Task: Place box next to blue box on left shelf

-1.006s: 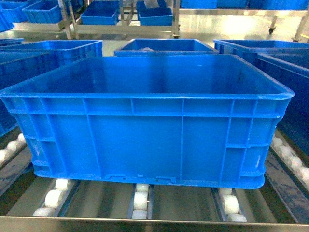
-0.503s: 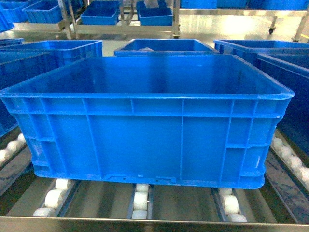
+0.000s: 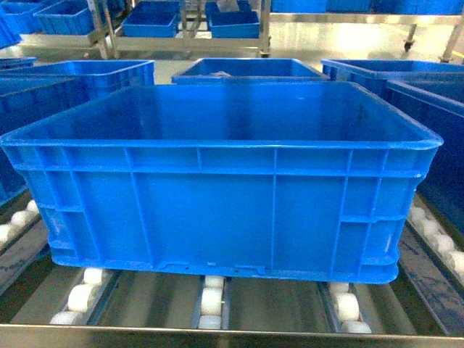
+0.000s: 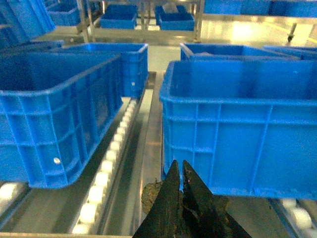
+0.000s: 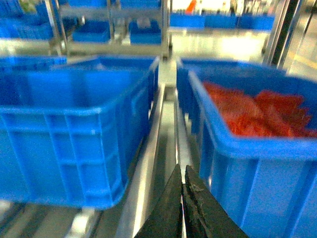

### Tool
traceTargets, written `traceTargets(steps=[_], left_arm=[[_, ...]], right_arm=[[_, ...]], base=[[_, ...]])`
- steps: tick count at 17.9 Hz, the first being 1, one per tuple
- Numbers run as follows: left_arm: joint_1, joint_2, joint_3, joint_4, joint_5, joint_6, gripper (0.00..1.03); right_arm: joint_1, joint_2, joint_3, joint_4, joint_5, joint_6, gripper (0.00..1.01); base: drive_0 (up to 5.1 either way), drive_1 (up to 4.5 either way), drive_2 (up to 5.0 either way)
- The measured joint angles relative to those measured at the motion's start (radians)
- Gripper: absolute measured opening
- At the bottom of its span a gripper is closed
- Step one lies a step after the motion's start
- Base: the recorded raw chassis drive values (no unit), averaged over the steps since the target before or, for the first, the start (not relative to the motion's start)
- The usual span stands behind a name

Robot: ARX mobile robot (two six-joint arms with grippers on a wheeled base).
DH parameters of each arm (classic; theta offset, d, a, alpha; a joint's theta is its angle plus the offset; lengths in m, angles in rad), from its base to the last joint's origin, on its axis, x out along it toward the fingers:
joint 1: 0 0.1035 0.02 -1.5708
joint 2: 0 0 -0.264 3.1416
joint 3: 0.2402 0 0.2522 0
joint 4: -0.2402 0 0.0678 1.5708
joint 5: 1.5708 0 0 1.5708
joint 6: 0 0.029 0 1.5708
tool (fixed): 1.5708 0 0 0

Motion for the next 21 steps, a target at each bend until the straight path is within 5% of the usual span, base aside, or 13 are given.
traceTargets(steps=[5, 8, 9, 11, 21], left_arm=[[0.0, -0.078, 0.0, -0.047, 0.001, 0.0, 0.04], [0.0, -0.078, 0.0, -0.046, 0.001, 0.0, 0.46], [0.0, -0.078, 0.0, -0.046, 0.001, 0.0, 0.77], [0.0, -0.078, 0.0, -0.046, 0.001, 0.0, 1.0], [0.0, -0.078, 0.0, -0.046, 0.001, 0.0, 0.98]], right_arm=[[0.0, -0.04, 0.0, 0.002, 0.003, 0.0, 0.05], [0.0, -0.04, 0.0, 0.002, 0.003, 0.0, 0.45], [0.0, -0.04, 0.0, 0.002, 0.003, 0.0, 0.76], [0.0, -0.04, 0.0, 0.002, 0.003, 0.0, 1.0], [0.0, -0.04, 0.0, 0.002, 0.003, 0.0, 0.98]], base=[[0.0, 0.0, 0.0], [0.0, 0.0, 0.0], [0.0, 0.0, 0.0], [0.0, 0.0, 0.0], [0.0, 0.0, 0.0]])
